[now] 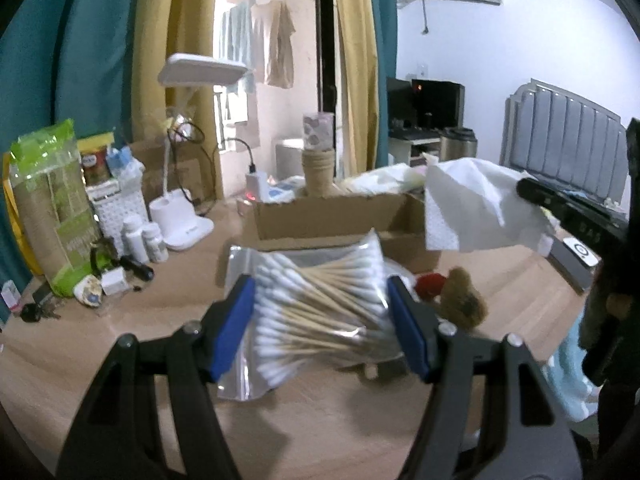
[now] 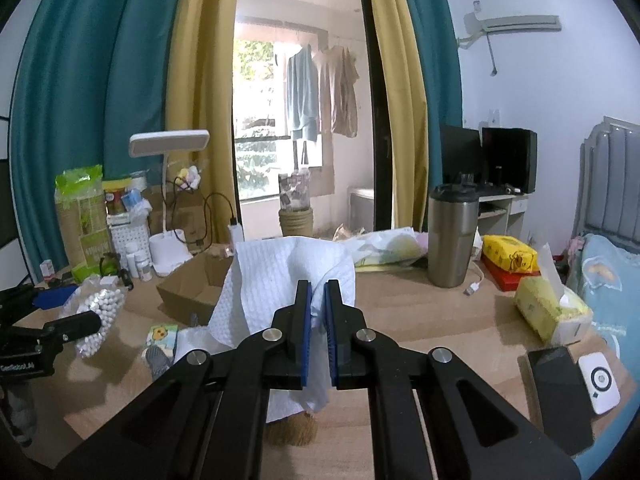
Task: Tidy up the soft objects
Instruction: 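Carry the towel with the right tool while the left tool carries the swab bag toward the box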
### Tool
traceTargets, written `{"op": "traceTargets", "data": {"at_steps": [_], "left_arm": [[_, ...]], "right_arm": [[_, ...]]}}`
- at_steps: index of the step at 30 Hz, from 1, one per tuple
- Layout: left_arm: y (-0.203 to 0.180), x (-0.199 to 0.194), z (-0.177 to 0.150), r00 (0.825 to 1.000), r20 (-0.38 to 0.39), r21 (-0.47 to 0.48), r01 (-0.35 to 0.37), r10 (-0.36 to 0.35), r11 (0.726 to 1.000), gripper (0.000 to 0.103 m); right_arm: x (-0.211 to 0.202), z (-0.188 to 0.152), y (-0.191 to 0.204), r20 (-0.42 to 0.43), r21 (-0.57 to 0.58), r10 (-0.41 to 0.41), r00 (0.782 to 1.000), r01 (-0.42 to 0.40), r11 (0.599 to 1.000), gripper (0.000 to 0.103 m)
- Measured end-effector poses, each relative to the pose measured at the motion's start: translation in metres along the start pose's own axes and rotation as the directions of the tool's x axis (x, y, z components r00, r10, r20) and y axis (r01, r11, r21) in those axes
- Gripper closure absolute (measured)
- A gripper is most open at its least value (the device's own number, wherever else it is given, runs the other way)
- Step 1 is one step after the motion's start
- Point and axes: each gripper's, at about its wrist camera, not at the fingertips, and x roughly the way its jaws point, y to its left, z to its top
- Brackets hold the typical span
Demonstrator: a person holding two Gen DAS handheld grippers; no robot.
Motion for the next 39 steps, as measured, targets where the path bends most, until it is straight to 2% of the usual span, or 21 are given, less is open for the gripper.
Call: {"op": "traceTargets", "data": {"at_steps": [6,16,19,26,34,39], "left_arm": [[0.014,0.006,0.016,0.998,0.054,0.012,-0.044,0.044,0.999,0.035],[0.033,0.032,0.048,0.986,0.163,-0.008,-0.037,0.038,0.999,0.035],[0.043,0.044,0.056,0.987,0.154,-0.060,-0.026,0.035,0.998,0.035],[0.061,0.091,0.072,0.989,0.121,-0.181,-0.061,0.084,0.982,0.035],[0.054,0.135,0.082,0.994,0.080,-0.119,-0.059,0.069,0.991,0.035],[0.058,0.160,0.076,0.997,0.015,-0.138,-0.067,0.070,0.988,0.035]], "right_arm": [[0.008,0.011,0.001,0.022,-0.010,0.008,1.000,-0.008,1.000,0.095],[0.042,0.029,-0.011,0.003,0.053,0.065,0.998,-0.065,0.997,0.095],[0.051,0.036,-0.008,-0.007,0.058,0.064,0.998,-0.064,0.996,0.095],[0.079,0.039,0.004,-0.041,0.037,0.060,0.997,-0.059,0.998,0.095],[0.125,0.036,0.016,-0.141,0.019,0.038,0.989,-0.036,0.999,0.095],[0.147,0.032,0.023,-0.202,-0.004,0.029,0.979,-0.030,1.000,0.095]]}}
